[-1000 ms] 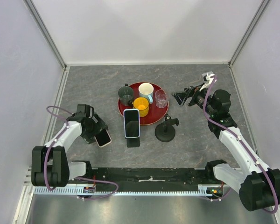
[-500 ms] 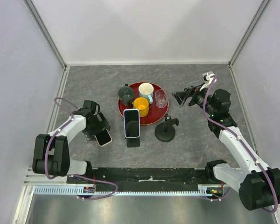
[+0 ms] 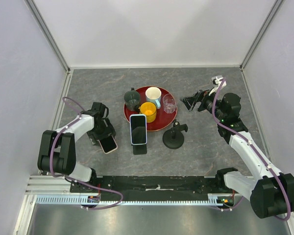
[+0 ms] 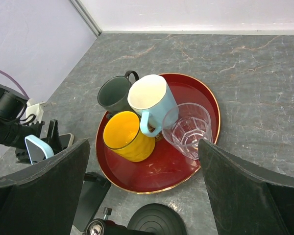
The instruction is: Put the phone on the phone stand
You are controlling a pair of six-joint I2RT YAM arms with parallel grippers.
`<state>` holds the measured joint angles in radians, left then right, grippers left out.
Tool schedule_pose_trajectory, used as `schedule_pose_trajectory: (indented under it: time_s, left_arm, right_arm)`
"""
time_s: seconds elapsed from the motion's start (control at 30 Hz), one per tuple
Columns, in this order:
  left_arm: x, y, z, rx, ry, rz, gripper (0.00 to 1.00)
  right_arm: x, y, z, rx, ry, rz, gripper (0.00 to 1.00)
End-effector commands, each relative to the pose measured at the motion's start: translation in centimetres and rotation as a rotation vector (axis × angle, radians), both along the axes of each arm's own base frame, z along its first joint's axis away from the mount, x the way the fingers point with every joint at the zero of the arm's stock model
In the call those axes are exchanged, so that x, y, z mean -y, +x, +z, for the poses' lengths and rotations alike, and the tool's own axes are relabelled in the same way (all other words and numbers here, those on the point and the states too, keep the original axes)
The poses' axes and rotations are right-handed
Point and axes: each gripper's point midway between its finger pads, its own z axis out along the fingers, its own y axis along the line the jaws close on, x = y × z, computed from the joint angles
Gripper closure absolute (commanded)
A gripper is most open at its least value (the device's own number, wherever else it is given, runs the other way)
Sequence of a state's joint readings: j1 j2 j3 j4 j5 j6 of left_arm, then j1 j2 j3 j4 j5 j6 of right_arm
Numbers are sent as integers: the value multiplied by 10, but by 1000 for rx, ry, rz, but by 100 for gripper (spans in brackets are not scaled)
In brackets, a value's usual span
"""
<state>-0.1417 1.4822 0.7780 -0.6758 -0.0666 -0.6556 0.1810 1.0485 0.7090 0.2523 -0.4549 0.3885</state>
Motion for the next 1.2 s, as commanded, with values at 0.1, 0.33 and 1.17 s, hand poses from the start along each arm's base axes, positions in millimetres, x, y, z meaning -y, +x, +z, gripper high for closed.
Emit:
schedule_pose_trajectory:
  time_s: [0.1, 0.33, 1.17]
  left_arm:
    - [-16, -2, -25, -55, 97, 9, 14]
    - [-21, -4, -28, -59, 122, 54, 9]
    - [-21, 15, 23, 111, 106, 51, 98]
  right_arm:
    - [3, 2, 15, 46, 2, -7, 2]
    - [3, 3, 13, 40, 1, -8, 2]
    - [6, 7, 10, 26, 0, -27, 2]
